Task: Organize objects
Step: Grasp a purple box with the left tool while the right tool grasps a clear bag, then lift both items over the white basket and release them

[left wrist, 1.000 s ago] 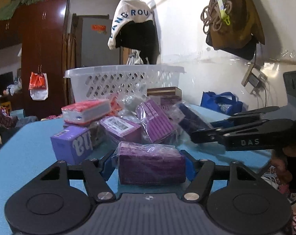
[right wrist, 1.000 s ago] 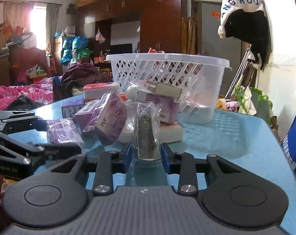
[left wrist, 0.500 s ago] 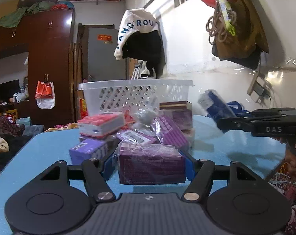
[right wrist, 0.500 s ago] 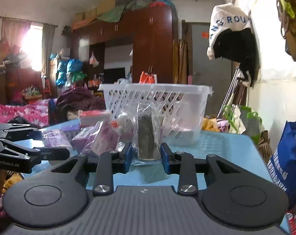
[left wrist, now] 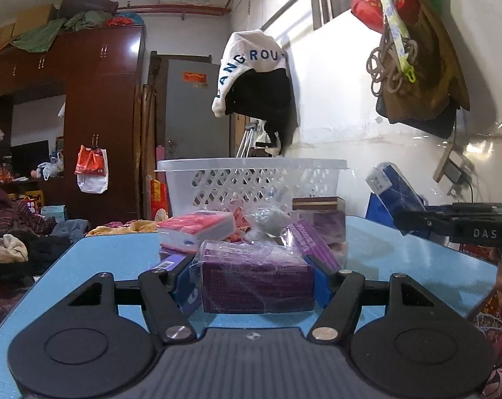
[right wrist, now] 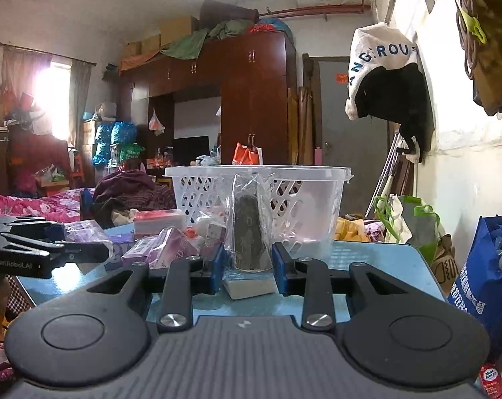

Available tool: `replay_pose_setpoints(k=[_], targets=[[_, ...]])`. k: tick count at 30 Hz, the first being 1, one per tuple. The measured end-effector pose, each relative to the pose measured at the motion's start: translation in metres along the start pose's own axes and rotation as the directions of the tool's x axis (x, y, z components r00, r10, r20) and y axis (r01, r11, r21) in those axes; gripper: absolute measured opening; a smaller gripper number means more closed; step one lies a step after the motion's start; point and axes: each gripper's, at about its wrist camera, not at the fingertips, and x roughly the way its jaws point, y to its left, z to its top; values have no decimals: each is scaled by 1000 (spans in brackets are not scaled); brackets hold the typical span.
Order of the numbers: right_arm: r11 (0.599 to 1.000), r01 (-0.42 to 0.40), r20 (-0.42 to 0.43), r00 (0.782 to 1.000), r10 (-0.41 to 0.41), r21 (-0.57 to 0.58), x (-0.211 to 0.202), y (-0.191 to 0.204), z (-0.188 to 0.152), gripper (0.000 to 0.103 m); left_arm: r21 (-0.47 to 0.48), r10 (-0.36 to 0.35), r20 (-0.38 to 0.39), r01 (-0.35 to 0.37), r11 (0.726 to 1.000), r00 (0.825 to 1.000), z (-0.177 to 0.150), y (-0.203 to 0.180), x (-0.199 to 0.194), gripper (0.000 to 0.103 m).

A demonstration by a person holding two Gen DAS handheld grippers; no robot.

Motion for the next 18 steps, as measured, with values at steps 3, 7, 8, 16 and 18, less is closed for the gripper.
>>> replay_pose_setpoints(k=[3, 7, 8, 16, 18], targets=[[1000, 0, -3, 1000, 0, 3, 0, 0, -1, 34, 0, 4, 3, -4, 1000, 1000, 0, 2, 0, 71], [1000, -11, 1, 1000, 11, 11, 0, -1, 0, 34, -3, 1, 12, -1, 1000, 1000, 2, 3, -1, 71], [1000, -22, 2, 1000, 22, 12, 0, -2, 3, 34, -2, -1, 19, 1, 1000, 1000, 5, 3, -1, 71], [1000, 20, -6, 1000, -20, 3, 50, -18, 83, 34, -23, 5, 44, -4, 1000, 999, 95, 15, 59, 71], [999, 38, -64, 997, -38, 11, 82, -26, 108, 34, -43, 8, 2, -8, 999, 1000, 124, 22, 93, 71]])
